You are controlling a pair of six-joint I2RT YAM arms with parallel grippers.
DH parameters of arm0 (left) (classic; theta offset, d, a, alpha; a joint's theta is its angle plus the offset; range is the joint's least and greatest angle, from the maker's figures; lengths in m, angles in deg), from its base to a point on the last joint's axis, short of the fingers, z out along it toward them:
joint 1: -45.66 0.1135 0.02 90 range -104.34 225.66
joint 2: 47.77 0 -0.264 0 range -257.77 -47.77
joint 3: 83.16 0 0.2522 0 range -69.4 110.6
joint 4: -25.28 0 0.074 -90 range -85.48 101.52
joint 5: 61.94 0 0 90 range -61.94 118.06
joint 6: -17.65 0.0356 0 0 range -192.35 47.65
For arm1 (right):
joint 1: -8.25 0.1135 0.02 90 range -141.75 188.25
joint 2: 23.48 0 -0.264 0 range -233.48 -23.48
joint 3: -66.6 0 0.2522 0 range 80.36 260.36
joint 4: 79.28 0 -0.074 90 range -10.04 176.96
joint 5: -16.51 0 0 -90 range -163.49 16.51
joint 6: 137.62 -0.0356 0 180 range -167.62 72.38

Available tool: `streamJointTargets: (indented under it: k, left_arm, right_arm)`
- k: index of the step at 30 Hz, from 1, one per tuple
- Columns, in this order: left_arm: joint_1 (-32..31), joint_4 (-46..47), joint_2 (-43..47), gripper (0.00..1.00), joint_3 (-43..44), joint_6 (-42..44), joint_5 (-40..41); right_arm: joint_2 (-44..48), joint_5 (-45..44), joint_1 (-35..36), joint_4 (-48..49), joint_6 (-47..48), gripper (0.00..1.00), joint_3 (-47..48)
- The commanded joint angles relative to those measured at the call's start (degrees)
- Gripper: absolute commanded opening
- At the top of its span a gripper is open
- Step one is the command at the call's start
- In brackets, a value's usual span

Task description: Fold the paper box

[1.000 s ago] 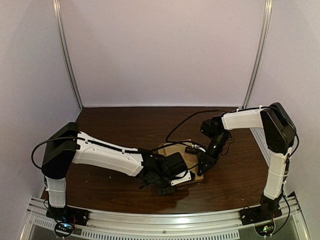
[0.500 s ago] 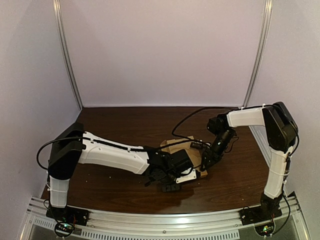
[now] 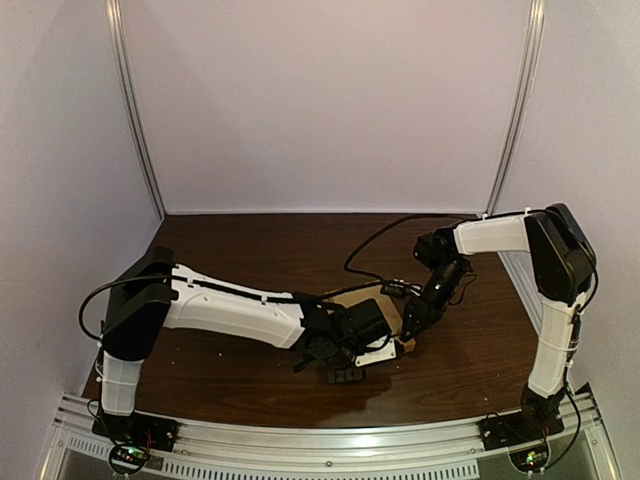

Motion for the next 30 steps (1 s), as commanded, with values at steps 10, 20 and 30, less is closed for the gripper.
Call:
streamJointTargets:
  k: [10,20,30]
  left_arm:
    - [-0.07,2.47,3.86,0.19,-0.24,0.71,1.9]
    - [-0.07,2.32,8.62,0.19,-7.83,0.61,0.32]
    - [1.91,19.3,19.66,0.2,-23.48,-8.25,0.92]
  right_arm:
    - [-0.9,-0.13,-0.58,1.08,-0.49,0.49,-0.76]
    - [-0.87,-0.14,-0.54,1.4,-0.39,0.49,-0.76]
    - [1.98,-0.93,-0.58,1.21,0.18,0.49,-1.76]
